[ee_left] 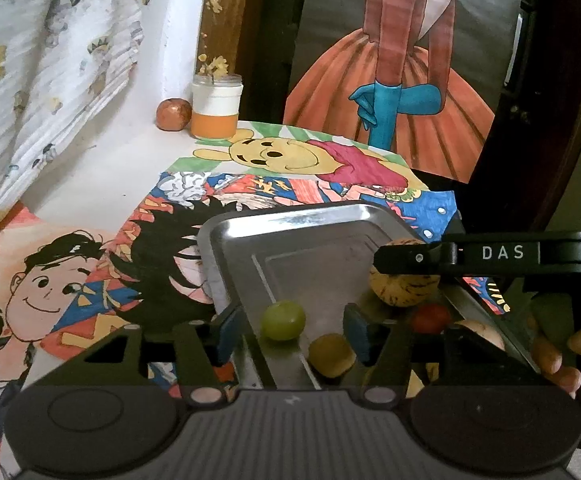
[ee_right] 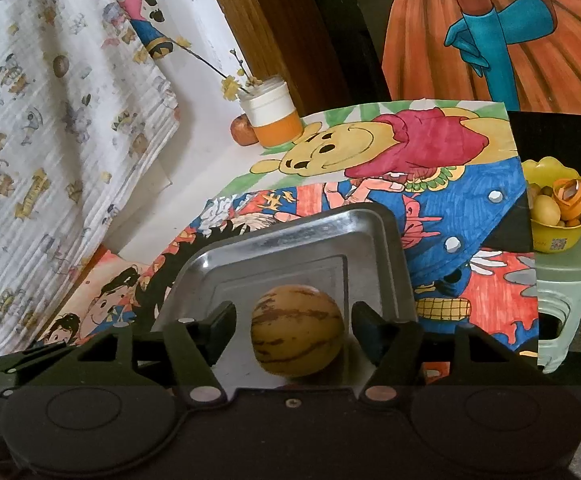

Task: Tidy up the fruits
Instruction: 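Lower both tools into the tray and open them to release the fruits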

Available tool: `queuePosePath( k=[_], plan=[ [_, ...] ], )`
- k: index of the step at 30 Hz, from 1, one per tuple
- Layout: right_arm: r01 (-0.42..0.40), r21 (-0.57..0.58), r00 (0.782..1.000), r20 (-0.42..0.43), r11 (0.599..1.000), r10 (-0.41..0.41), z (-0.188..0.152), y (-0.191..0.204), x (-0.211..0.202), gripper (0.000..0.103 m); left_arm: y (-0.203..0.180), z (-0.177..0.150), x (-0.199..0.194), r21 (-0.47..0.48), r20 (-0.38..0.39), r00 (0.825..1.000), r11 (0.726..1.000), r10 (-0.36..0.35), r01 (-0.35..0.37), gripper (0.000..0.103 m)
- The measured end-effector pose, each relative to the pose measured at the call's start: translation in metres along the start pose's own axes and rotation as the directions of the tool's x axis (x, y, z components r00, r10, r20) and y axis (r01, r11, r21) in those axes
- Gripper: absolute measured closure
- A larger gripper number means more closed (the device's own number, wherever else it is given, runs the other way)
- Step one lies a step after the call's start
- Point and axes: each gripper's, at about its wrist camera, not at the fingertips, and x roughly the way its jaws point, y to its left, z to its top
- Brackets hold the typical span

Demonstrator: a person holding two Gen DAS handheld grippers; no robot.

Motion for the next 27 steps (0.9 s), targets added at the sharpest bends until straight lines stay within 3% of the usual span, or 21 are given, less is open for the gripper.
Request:
queuePosePath(
  k=[27],
  plan=[
    [-0.061,0.006,0.998,0.019,0.998,0.061,-0.003,0.017,-0.018,0.012,0.03,-0.01,-0.038,-0.094,0.054,0.993,0.99,0.107,-0.101,0.0]
  ],
)
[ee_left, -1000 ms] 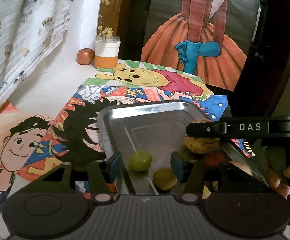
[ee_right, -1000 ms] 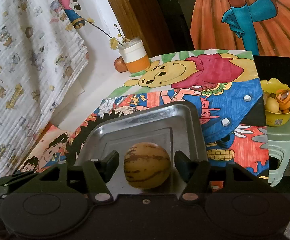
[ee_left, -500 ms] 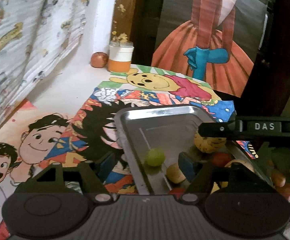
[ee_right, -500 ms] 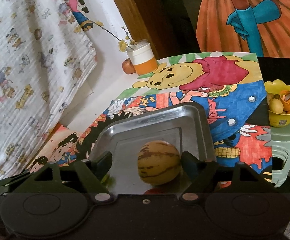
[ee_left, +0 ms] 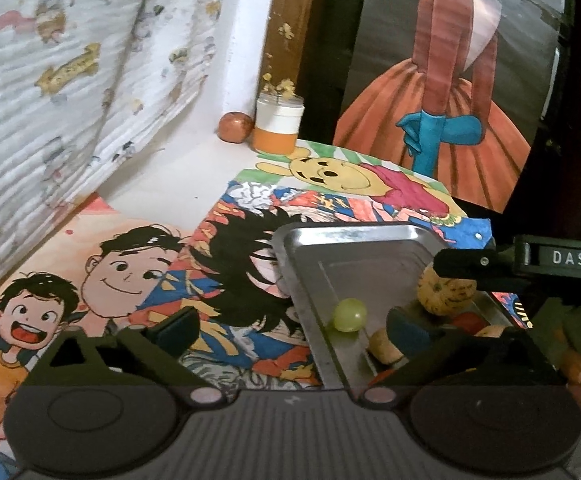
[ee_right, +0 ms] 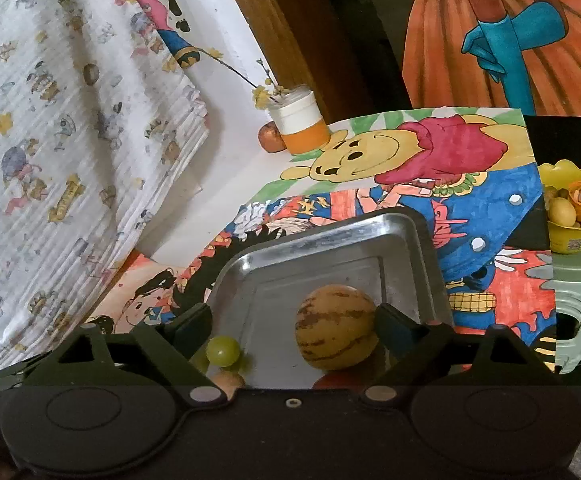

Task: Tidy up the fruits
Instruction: 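Lower both tools into the tray and open them to release the fruits, then lift both open tools up and back from the tray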

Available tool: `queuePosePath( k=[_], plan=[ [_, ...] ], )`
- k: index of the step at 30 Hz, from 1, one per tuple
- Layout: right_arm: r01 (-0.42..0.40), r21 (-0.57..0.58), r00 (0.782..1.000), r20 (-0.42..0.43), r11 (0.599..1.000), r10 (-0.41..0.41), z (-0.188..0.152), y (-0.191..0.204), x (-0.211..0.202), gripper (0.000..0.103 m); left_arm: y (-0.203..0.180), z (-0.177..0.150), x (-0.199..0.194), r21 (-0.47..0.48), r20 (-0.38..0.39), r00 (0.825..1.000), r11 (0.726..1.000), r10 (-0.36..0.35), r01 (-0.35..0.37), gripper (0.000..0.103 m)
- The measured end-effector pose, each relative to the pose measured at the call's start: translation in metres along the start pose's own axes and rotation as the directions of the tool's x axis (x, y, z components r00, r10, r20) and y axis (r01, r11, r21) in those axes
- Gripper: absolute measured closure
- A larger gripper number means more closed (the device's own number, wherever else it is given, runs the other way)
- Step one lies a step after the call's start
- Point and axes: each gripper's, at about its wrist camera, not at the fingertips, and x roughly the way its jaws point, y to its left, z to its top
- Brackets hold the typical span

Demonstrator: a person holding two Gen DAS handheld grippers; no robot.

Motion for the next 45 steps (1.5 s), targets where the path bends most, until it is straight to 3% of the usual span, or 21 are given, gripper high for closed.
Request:
queuePosePath(
  k=[6,16,45],
  plan=[
    [0.0,0.011,1.0,0.004,1.0,0.0,0.0,0.002,-0.003,0.004,0.006,0.0,-0.004,-0.022,-0.001,1.0,1.0,0.014,-0.014,0.0],
    [-0.001,0.027,1.0,0.008,1.0,0.0,-0.003,0.002,-0.009,0.001,0.012,-0.001,-0.011,-0.042,0.008,0.999,0.999,0.035,-0.034,0.0],
    [0.012,0.035,0.999,0.039,0.999,-0.013,-0.018,0.01,-0.036,0.001,0.024,-0.009,-0.038,-0.117,0.021,0.998,0.991,0.062,-0.059,0.0]
  ],
)
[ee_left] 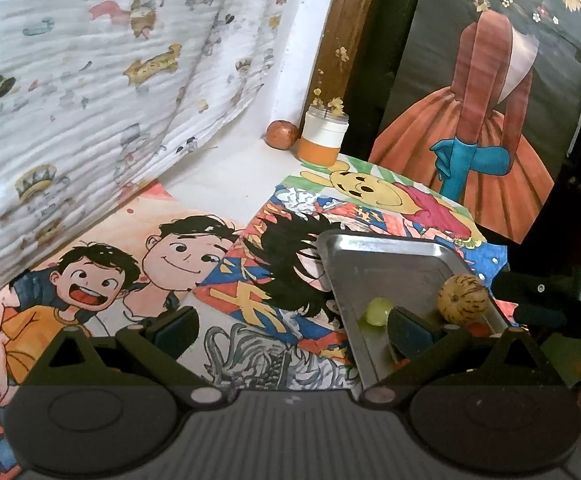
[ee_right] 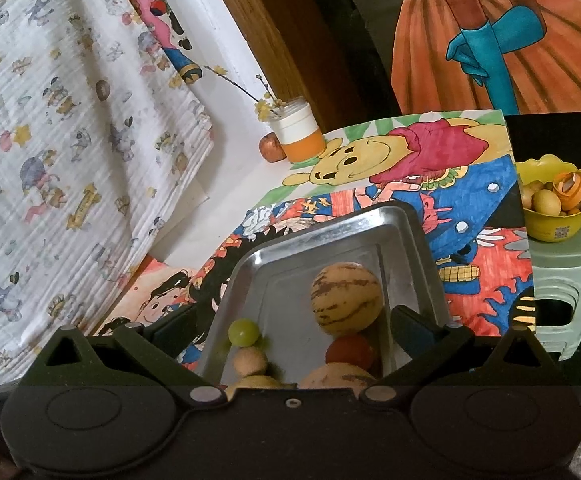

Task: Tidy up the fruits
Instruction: 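Lift both open tools up and back from the tray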

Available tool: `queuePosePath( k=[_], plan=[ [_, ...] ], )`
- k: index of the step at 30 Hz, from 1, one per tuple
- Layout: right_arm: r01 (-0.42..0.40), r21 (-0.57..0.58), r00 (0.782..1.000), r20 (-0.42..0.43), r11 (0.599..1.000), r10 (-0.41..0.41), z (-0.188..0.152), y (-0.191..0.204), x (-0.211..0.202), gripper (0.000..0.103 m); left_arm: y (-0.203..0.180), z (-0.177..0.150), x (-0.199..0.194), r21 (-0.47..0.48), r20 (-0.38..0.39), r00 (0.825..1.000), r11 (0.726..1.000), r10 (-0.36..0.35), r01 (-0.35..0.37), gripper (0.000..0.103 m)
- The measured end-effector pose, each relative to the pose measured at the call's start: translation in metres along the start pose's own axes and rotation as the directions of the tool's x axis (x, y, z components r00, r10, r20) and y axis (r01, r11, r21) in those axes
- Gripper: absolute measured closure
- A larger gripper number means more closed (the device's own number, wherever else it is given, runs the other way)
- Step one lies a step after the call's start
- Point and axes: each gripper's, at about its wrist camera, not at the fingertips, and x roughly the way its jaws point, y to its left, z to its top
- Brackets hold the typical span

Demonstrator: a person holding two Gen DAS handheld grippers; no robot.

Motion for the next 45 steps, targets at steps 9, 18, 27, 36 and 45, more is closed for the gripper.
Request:
queuePosePath(
  k=[9,18,27,36,45],
  plan=[
    [0.006,-0.013,1.0,0.012,1.0,-0.006,-0.009,0.007,-0.009,0.001,0.003,-0.004,-0.011,-0.02,0.008,1.0,1.0,0.011,-0.011,0.0],
    [0.019,-0.029,0.999,0.027,0.999,-0.018,-0.021,0.015,-0.022,0.001,0.004,-0.016,-0.023,-0.046,0.012,1.0,0.999,0.02,-0.02,0.0],
    [0.031,-0.059,0.999,0.038,0.998,-0.029,-0.037,0.026,-0.035,0.001,0.005,-0.03,-0.042,-0.053,0.024,0.999,0.998,0.031,-0.03,0.0],
    [0.04,-0.087,0.998,0.05,0.995,-0.036,-0.058,0.041,-0.052,0.001,0.007,-0.039,-0.059,-0.061,0.038,0.998,0.997,0.04,-0.038,0.0],
    [0.059,-0.113,0.995,0.082,0.992,-0.05,-0.077,0.064,-0.076,0.001,0.009,-0.05,-0.079,-0.042,0.066,0.996,0.997,0.062,-0.059,0.0]
  ],
)
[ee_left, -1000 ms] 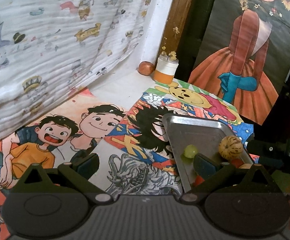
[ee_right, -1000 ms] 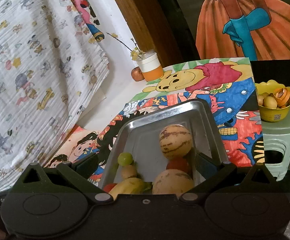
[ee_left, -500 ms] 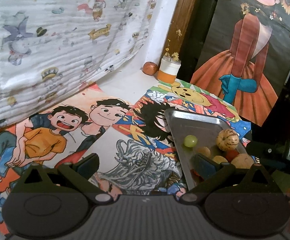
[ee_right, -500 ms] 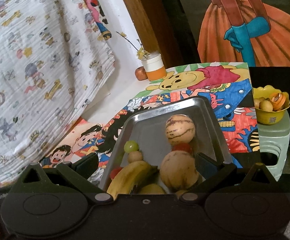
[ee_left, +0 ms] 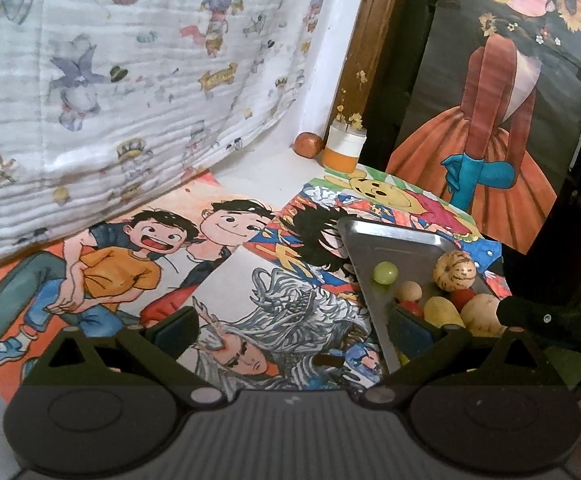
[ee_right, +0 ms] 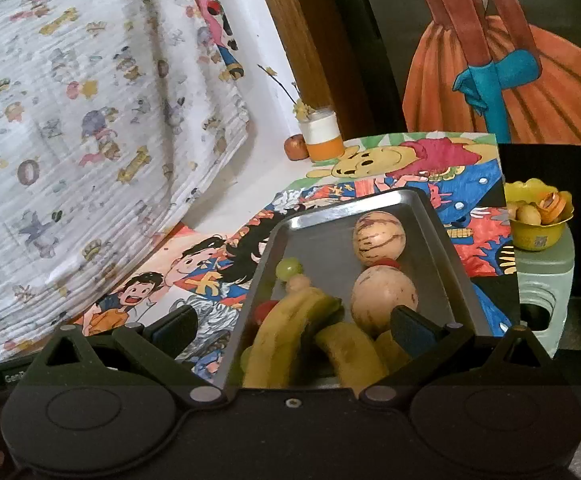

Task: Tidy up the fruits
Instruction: 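Lift both open tools up and back from the tray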

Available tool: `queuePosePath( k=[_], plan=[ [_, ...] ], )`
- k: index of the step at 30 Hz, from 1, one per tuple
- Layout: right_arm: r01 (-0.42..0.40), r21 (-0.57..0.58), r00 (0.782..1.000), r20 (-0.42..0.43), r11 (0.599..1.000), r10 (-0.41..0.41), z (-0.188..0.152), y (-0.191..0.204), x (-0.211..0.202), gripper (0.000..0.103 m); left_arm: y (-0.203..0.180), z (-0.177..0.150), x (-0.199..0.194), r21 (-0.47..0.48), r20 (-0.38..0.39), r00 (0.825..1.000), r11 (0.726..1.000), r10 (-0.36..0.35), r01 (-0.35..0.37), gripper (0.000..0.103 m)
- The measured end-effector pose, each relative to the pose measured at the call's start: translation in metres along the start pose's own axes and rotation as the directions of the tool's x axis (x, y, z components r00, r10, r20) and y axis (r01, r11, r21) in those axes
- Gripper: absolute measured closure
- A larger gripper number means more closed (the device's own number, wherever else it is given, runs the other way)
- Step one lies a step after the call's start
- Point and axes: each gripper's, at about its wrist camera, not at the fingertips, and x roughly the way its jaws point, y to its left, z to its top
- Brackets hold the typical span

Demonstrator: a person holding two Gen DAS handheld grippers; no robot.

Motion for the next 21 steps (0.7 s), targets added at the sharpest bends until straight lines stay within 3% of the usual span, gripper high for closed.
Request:
queuePosePath(
  k=[21],
  plan=[
    [0.125,-0.095,0.985,0.131,0.988,-0.112,-0.05,0.041,-0.046,0.001,0.02,-0.023,-0.049,0.063,0.083,0.996,0.998,0.021,-0.026,0.0]
  ],
)
